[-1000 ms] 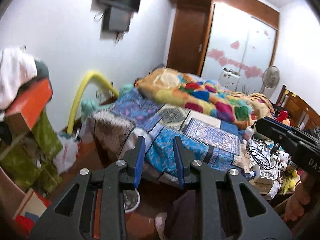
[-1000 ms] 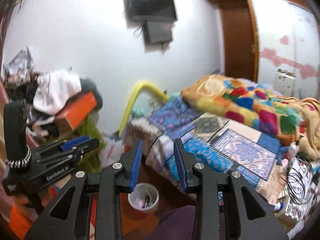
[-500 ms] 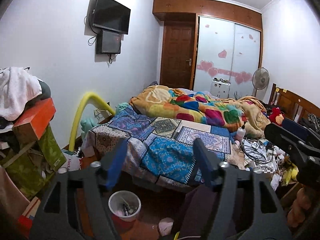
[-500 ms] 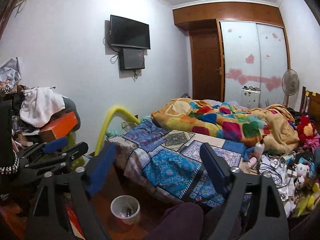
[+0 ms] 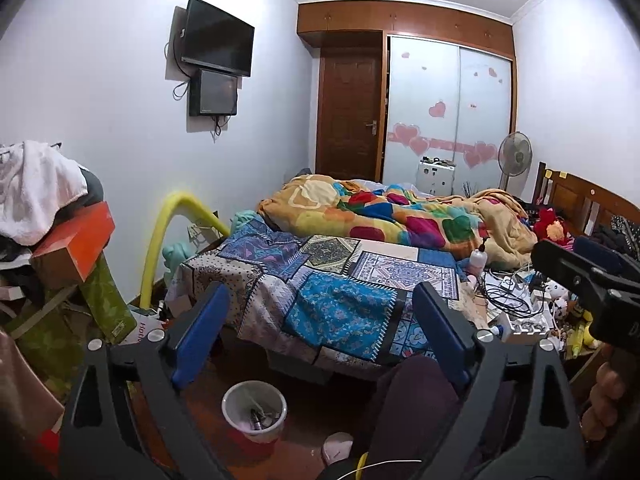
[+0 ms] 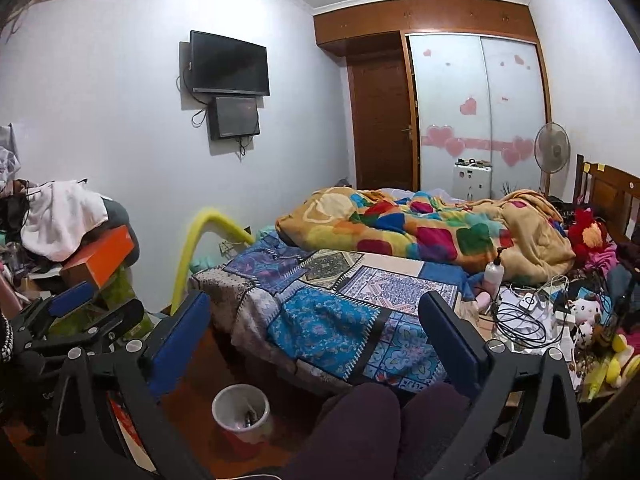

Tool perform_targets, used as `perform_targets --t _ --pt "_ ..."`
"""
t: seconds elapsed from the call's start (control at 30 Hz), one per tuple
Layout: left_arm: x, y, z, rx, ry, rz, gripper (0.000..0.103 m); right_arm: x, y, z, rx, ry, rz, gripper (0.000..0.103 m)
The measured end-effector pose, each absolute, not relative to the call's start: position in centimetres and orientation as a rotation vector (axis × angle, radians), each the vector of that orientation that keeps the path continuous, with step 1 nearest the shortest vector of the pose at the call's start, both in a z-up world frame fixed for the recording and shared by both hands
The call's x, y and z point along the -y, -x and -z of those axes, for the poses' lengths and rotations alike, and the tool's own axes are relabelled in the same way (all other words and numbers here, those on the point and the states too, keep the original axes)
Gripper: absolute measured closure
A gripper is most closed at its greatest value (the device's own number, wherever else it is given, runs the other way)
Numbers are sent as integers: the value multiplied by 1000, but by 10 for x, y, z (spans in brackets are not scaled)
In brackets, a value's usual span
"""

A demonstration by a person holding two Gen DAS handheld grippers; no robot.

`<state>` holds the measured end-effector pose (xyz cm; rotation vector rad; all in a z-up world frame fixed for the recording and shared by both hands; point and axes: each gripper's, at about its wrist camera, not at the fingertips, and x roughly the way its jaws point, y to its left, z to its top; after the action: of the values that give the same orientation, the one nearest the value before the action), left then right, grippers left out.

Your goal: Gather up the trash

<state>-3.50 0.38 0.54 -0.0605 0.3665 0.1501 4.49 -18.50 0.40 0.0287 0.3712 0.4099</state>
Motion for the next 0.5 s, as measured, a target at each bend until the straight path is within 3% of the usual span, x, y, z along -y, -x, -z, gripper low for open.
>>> perform_targets --t 0.5 --pt "0 36 -6 -365 56 -142 9 184 -41 -6 -372 -15 -421 0"
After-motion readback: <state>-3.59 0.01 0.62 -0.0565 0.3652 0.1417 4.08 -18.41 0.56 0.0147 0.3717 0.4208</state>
